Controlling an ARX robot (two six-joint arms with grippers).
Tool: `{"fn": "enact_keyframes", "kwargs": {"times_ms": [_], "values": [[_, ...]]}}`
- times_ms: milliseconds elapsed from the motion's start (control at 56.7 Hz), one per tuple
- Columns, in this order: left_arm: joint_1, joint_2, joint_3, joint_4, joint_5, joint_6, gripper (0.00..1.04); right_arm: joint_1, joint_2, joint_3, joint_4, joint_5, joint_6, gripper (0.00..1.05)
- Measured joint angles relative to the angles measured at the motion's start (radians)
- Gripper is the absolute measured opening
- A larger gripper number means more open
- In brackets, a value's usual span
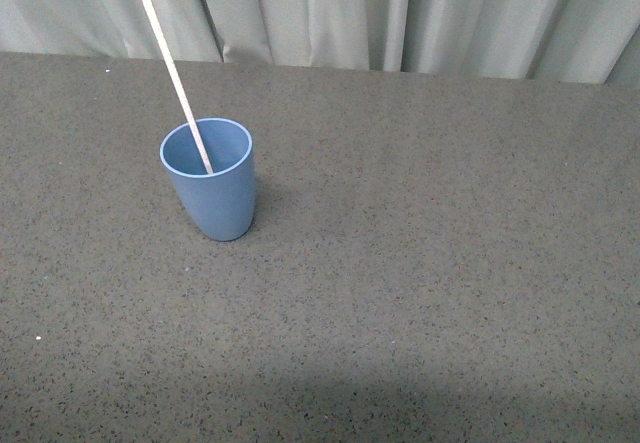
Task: Transfer chopsticks to blue cup
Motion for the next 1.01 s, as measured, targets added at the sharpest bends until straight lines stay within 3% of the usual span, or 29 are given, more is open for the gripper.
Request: {"fn": "enact_keyframes", "kwargs": {"times_ms": [423,547,847,1005], "values": [[0.000,0.000,0.000,0.000,0.000,0.000,0.98,0.000,-0.122,0.000,-0.121,0.000,0.000,0.01],[0.000,0.000,0.000,0.000,0.000,0.000,0.98,0.000,-0.264,0.001,-0.289,-0.002,0.000,0.01],[0.000,0.000,0.000,0.000,0.000,0.000,0.98,0.000,-0.289,0.001,-0.296,-0.002,0.000,0.01],[0.000,0.000,0.000,0.000,0.000,0.000,0.98,0.000,-0.290,0.001,-0.296,-0.002,-0.001,0.28]]}}
